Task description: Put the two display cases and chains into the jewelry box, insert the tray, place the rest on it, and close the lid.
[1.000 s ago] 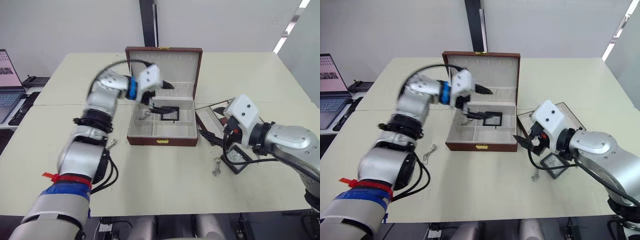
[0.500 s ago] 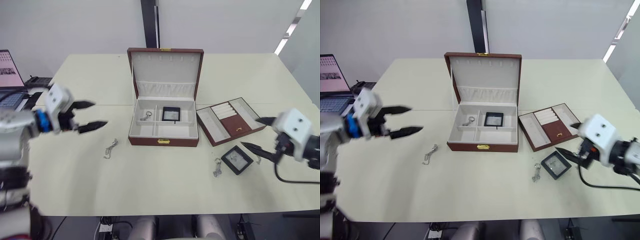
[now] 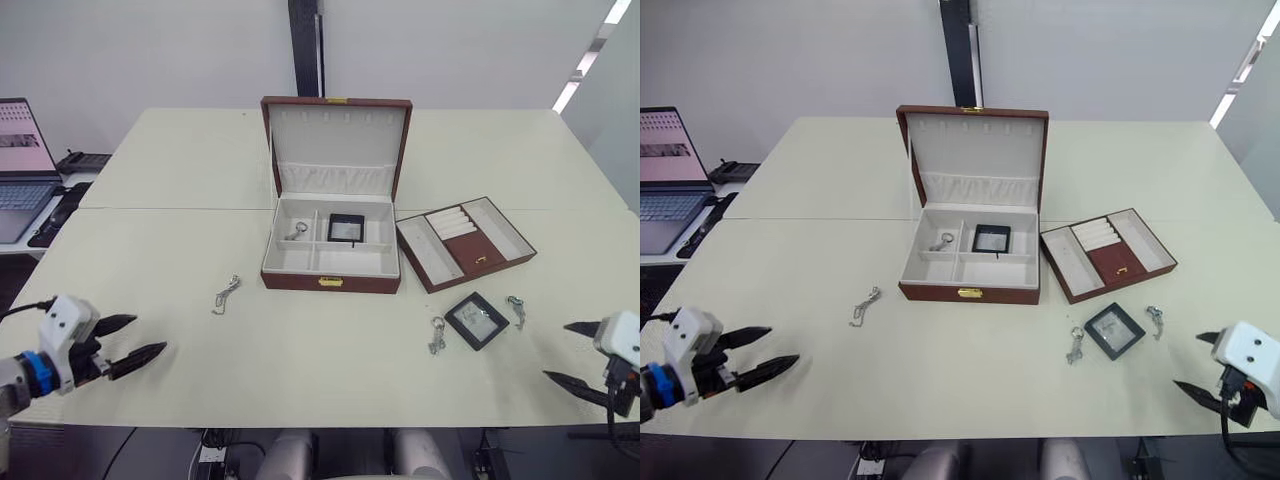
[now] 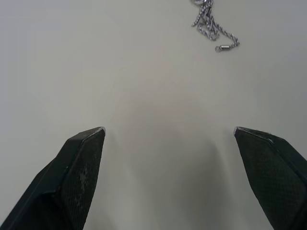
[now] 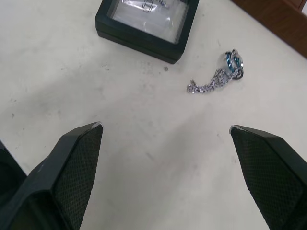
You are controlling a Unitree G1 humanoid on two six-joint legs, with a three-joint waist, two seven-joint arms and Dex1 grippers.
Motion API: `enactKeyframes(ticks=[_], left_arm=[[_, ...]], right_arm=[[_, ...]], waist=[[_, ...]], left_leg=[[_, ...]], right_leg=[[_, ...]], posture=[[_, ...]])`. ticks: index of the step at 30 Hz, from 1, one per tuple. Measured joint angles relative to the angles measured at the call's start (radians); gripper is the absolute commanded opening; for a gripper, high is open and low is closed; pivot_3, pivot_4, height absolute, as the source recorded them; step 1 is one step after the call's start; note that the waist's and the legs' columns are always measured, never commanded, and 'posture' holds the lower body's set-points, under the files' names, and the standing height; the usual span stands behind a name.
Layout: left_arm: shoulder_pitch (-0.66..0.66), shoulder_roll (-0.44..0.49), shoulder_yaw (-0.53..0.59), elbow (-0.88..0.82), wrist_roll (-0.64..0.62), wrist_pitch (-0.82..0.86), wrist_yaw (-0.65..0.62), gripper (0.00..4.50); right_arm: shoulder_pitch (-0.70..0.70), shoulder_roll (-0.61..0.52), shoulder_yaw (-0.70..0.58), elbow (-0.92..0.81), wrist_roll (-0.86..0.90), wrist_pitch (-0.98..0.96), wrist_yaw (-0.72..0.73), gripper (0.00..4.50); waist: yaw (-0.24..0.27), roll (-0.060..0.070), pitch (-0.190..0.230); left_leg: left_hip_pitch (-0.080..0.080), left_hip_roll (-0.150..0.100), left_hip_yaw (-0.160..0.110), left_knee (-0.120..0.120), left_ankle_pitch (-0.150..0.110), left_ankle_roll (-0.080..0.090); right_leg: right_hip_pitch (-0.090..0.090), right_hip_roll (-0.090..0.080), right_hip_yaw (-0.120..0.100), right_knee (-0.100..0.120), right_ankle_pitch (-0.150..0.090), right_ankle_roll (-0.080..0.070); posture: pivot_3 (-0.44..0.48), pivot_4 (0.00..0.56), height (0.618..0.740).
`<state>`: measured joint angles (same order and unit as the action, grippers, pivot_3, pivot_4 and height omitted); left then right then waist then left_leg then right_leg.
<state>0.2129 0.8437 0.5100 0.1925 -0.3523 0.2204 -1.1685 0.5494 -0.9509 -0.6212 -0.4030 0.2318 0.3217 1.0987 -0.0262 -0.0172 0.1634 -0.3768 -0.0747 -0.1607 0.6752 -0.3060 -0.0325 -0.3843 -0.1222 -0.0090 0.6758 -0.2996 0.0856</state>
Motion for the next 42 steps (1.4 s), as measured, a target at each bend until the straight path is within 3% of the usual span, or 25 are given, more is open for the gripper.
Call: enactKeyframes(ticks=[18, 21, 26, 33, 38, 42], left_arm=[[-0.006, -0.035, -0.04, -0.114, -0.066, 0.082, 0.069, 4.45], [0.007, -0.042, -0.038, -0.118, -0.07, 0.084, 0.087, 4.45], [0.021, -0.05, -0.025, -0.159, -0.084, 0.087, 0.123, 4.45], [0.066, -0.066, -0.014, -0.23, -0.101, 0.112, 0.156, 4.45], [0.068, -0.073, -0.012, -0.274, -0.119, 0.129, 0.177, 4.45], [0.055, -0.094, -0.016, -0.311, -0.125, 0.155, 0.207, 4.45]], right_arm=[[-0.014, 0.016, -0.061, -0.035, 0.034, 0.002, 0.017, 4.5], [-0.12, -0.016, -0.042, -0.081, 0.085, 0.051, 0.009, 4.5], [-0.485, -0.103, 0.143, -0.218, 0.296, 0.222, -0.043, 4.5], [-0.88, -0.056, 0.424, -0.257, 0.494, 0.394, -0.113, 4.5], [-0.997, -0.005, 0.563, -0.232, 0.514, 0.433, -0.119, 4.5], [-1.009, 0.017, 0.617, -0.224, 0.506, 0.434, -0.119, 4.5]], waist=[[0.0, 0.001, -0.001], [-0.004, 0.002, -0.001], [-0.003, 0.002, 0.0], [0.003, 0.001, -0.001], [0.003, 0.001, -0.001], [0.003, 0.001, -0.001]], left_leg=[[0.001, 0.0, 0.001, 0.0, 0.0, 0.0], [0.002, 0.0, 0.001, -0.001, 0.0, 0.0], [0.002, 0.001, 0.0, -0.002, 0.0, 0.0], [0.001, 0.001, -0.002, -0.005, 0.002, -0.004], [0.002, 0.001, -0.002, -0.006, 0.002, -0.004], [0.002, 0.001, -0.001, -0.008, 0.002, -0.004]], right_leg=[[0.001, 0.0, 0.001, -0.001, 0.0, 0.0], [0.001, 0.0, 0.001, -0.001, 0.0, 0.0], [0.002, 0.0, -0.001, -0.003, 0.0, 0.0], [0.005, -0.001, -0.003, -0.012, 0.001, 0.001], [0.005, -0.001, -0.002, -0.012, 0.001, 0.001], [0.004, -0.001, -0.002, -0.012, 0.001, 0.001]], posture=[[0.0, 0.15, 0.74], [0.0, 0.15, 0.74], [0.0, 0.15, 0.74], [0.0, 0.15, 0.74], [0.0, 0.15, 0.74], [0.0, 0.15, 0.74]])
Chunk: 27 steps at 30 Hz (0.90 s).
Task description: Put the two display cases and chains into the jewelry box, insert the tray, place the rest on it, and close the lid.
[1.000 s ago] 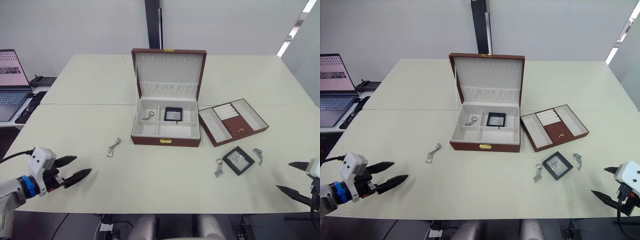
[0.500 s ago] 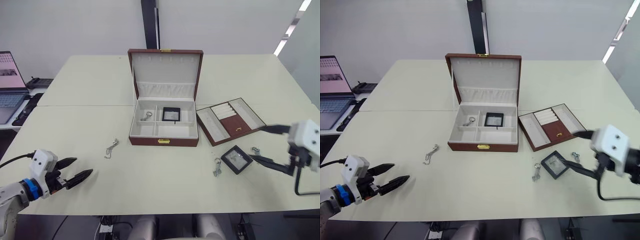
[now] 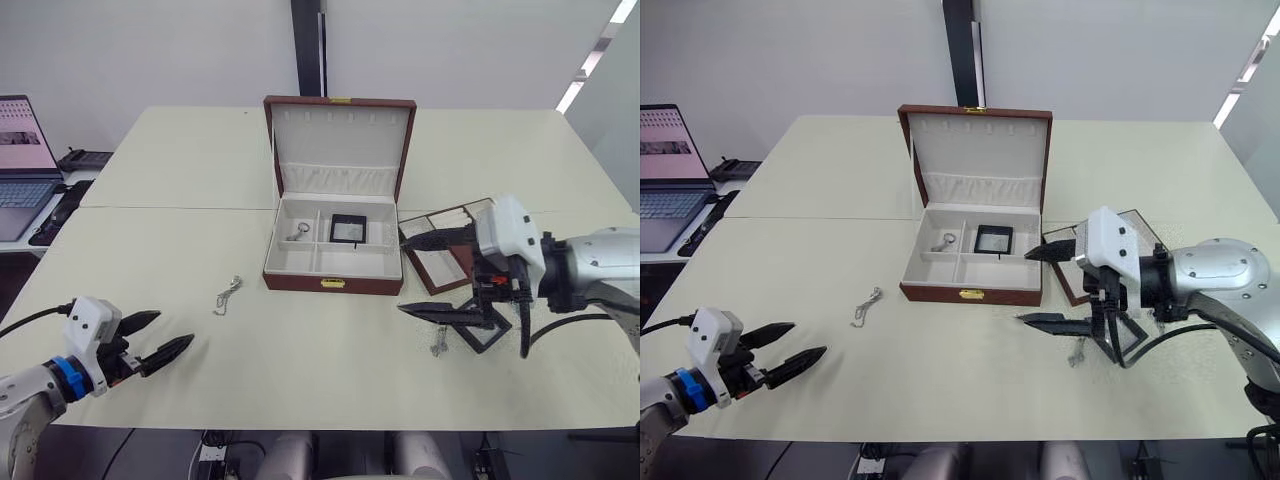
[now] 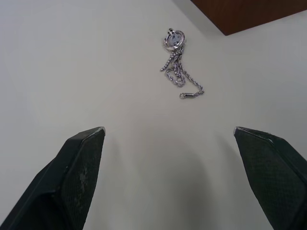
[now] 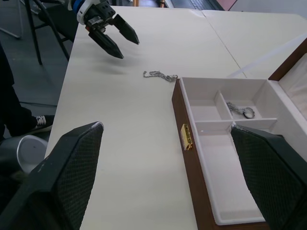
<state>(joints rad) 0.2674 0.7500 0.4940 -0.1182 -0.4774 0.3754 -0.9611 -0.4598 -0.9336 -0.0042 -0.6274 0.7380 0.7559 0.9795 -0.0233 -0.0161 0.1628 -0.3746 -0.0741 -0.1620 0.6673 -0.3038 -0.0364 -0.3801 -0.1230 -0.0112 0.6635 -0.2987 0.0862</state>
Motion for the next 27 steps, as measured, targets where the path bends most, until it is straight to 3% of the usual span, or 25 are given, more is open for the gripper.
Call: enactKeyframes(ticks=[10, 17, 20, 27], left_arm=[[-0.205, -0.085, -0.15, -0.024, 0.038, 0.076, 0.192, 4.45], [-0.29, -0.097, -0.254, 0.072, 0.112, 0.082, 0.256, 4.45], [-0.299, -0.094, -0.266, 0.078, 0.136, 0.081, 0.262, 3.87], [-0.321, -0.075, -0.293, 0.08, 0.149, 0.109, 0.241, 1.72]], right_arm=[[0.025, 0.011, 0.037, -0.015, -0.049, -0.013, -0.016, 4.5], [0.039, 0.021, 0.04, -0.037, -0.049, -0.011, -0.032, 4.5], [0.039, 0.028, 0.04, -0.039, -0.049, -0.005, -0.046, 4.5], [0.04, 0.038, 0.04, -0.048, -0.047, 0.001, -0.064, 4.5]], waist=[[-0.001, -0.001, 0.0], [-0.005, -0.001, 0.0], [-0.004, 0.0, 0.0], [-0.003, 0.001, -0.002]], left_leg=[[0.001, -0.001, 0.0, 0.0, 0.0, 0.0], [0.001, -0.001, 0.001, -0.001, 0.0, 0.0], [0.001, -0.001, 0.001, -0.001, 0.0, 0.0], [0.002, -0.001, 0.001, -0.001, 0.0, 0.0]], right_leg=[[0.0, 0.0, 0.001, 0.001, 0.0, 0.0], [-0.001, 0.001, 0.001, 0.001, 0.0, 0.0], [-0.001, 0.0, 0.001, 0.001, 0.0, 0.0], [0.0, 0.0, 0.001, 0.001, 0.0, 0.0]], posture=[[0.0, 0.15, 0.74], [0.0, 0.15, 0.74], [0.0, 0.15, 0.74], [0.0, 0.15, 0.74]])
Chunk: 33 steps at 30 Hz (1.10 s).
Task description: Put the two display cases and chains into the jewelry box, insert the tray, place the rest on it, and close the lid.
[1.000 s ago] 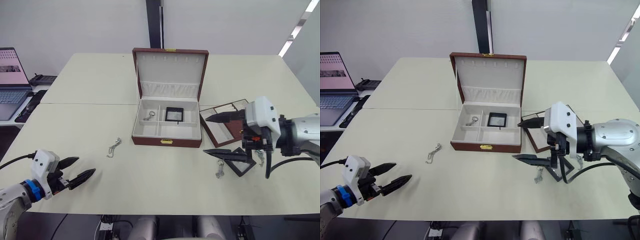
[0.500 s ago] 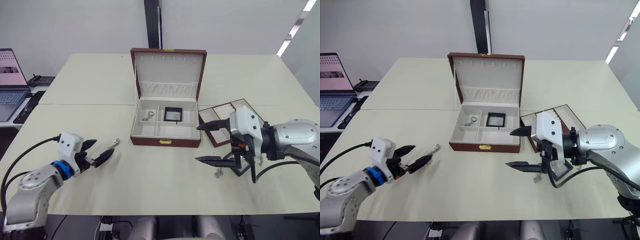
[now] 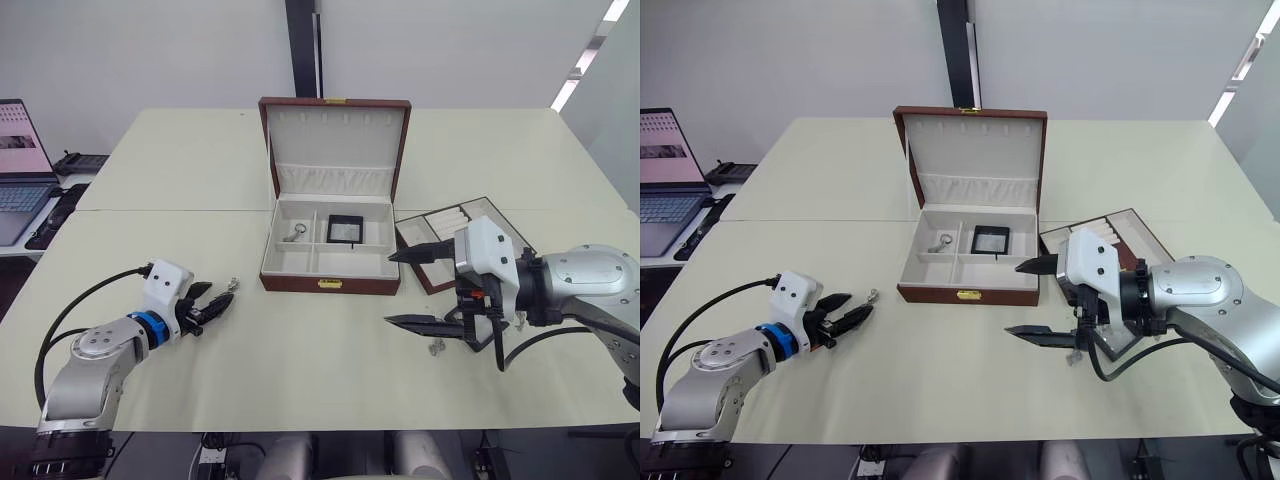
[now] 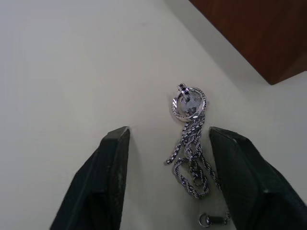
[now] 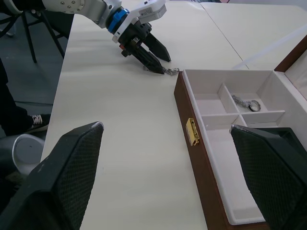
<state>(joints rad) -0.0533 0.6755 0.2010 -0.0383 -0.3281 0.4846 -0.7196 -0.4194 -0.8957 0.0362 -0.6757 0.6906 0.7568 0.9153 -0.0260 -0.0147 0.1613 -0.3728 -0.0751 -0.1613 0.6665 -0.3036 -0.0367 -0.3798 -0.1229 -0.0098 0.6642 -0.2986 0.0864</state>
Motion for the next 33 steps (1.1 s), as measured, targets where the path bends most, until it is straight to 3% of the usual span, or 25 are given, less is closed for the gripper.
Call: enactKeyframes(ticks=[6, 19, 25, 33], left_arm=[[-0.011, 0.009, 0.001, -0.003, -0.003, 0.047, -0.011, 0.03], [-0.02, 0.032, 0.061, -0.008, -0.11, 0.082, -0.096, 0.03], [-0.091, 0.123, 0.143, -0.062, -0.176, 0.09, -0.137, 0.03], [-0.262, 0.164, 0.08, -0.079, -0.193, 0.109, -0.211, 0.03]], right_arm=[[0.0, 0.002, 0.0, -0.005, 0.001, 0.013, -0.003, 4.5], [0.0, 0.013, 0.0, -0.01, 0.001, 0.017, -0.022, 4.5], [0.005, 0.016, 0.0, -0.011, 0.0, 0.016, -0.025, 4.5], [0.009, 0.027, 0.002, -0.01, -0.003, 0.01, -0.024, 4.5]], waist=[[0.0, 0.001, -0.001], [0.0, 0.0, 0.0], [0.0, -0.002, 0.001], [0.0, -0.002, 0.002]], left_leg=[[0.003, 0.0, 0.001, -0.002, 0.0, 0.0], [0.007, 0.0, 0.0, -0.003, 0.0, 0.0], [0.007, 0.0, 0.0, -0.003, 0.0, 0.0], [0.006, 0.0, 0.0, -0.003, 0.0, 0.0]], right_leg=[[0.002, 0.0, 0.001, 0.0, 0.0, 0.0], [0.005, 0.0, 0.0, -0.002, 0.0, 0.0], [0.005, 0.0, 0.001, -0.002, 0.0, 0.0], [0.005, 0.0, 0.0, -0.002, 0.0, 0.0]], posture=[[0.0, 0.15, 0.74], [0.0, 0.15, 0.74], [0.0, 0.15, 0.74], [0.0, 0.15, 0.74]])
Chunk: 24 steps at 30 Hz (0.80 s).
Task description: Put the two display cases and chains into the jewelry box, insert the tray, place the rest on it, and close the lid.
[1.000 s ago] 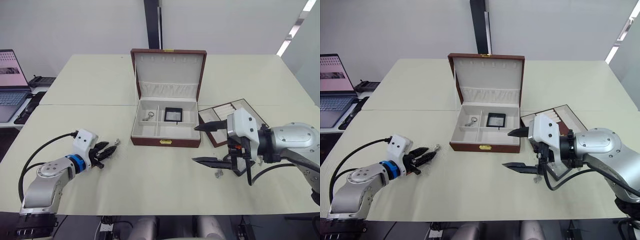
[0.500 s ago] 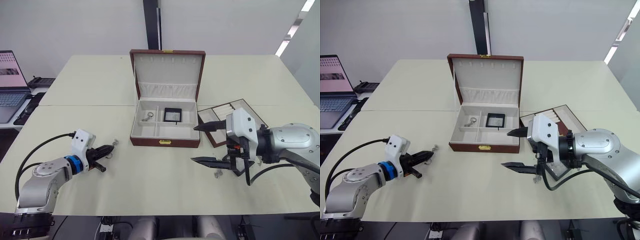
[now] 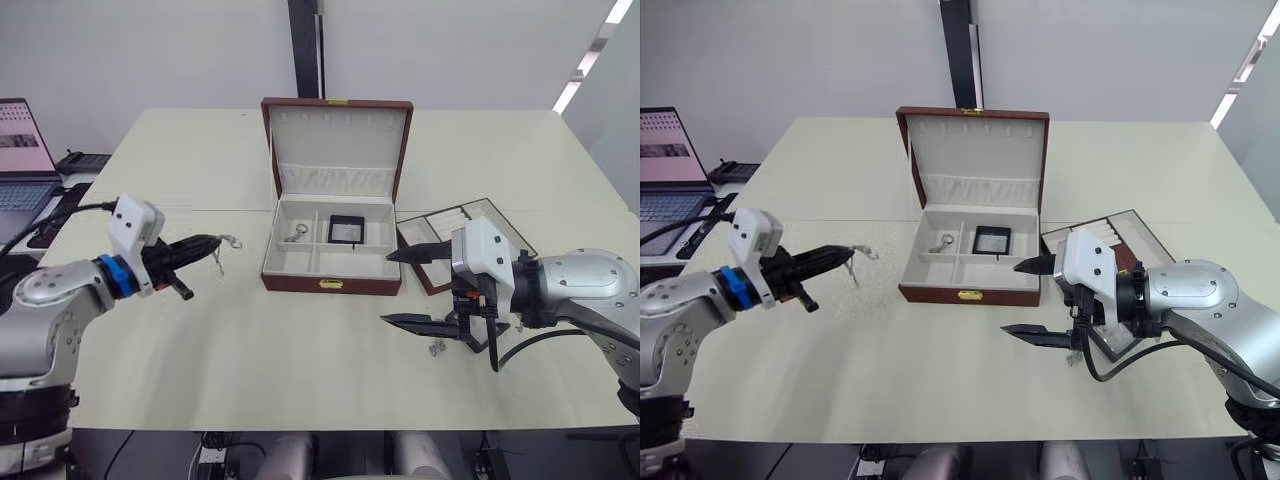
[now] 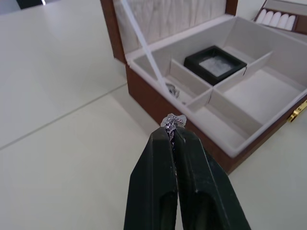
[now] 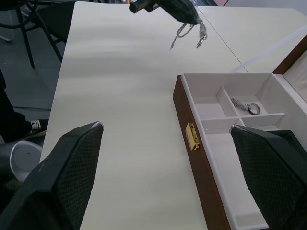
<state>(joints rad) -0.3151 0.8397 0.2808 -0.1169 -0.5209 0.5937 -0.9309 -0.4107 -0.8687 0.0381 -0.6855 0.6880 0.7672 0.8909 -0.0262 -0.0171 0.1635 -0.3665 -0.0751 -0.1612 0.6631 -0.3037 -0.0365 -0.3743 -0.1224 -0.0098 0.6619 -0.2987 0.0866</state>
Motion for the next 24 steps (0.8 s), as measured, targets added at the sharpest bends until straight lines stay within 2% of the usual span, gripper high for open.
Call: enactKeyframes(ticks=[9, 13, 21, 24], left_arm=[[-0.186, 0.006, -0.169, 0.042, 0.037, -0.034, -0.094, 0.03], [-0.246, -0.037, -0.234, 0.102, 0.087, -0.064, -0.096, 0.03], [-0.269, -0.083, -0.36, 0.205, 0.216, -0.12, -0.085, 0.03], [-0.269, -0.101, -0.374, 0.206, 0.237, -0.126, -0.084, 0.03]], right_arm=[[0.004, 0.002, -0.002, -0.003, 0.0, 0.003, -0.027, 4.5], [0.008, 0.003, -0.004, -0.016, -0.007, 0.004, -0.049, 4.5], [0.01, 0.002, -0.004, -0.02, -0.056, 0.003, -0.094, 4.5], [0.01, 0.002, -0.003, -0.02, -0.075, 0.003, -0.101, 4.5]], waist=[[-0.003, 0.0, 0.0], [-0.002, -0.001, 0.001], [-0.004, -0.001, 0.001], [-0.003, -0.001, 0.001]], left_leg=[[0.0, -0.001, 0.001, 0.0, 0.0, 0.0], [0.0, -0.001, 0.0, 0.0, 0.0, 0.0], [-0.001, -0.001, 0.0, 0.0, 0.0, 0.0], [-0.001, -0.001, 0.0, 0.0, 0.0, 0.0]], right_leg=[[0.0, 0.001, 0.0, 0.0, 0.0, 0.0], [0.0, 0.001, 0.0, 0.0, 0.0, 0.0], [-0.001, 0.002, 0.0, 0.0, 0.0, 0.0], [-0.001, 0.001, 0.0, 0.0, 0.0, 0.0]], posture=[[0.0, 0.15, 0.74], [0.0, 0.15, 0.74], [0.0, 0.15, 0.74], [0.0, 0.15, 0.74]])
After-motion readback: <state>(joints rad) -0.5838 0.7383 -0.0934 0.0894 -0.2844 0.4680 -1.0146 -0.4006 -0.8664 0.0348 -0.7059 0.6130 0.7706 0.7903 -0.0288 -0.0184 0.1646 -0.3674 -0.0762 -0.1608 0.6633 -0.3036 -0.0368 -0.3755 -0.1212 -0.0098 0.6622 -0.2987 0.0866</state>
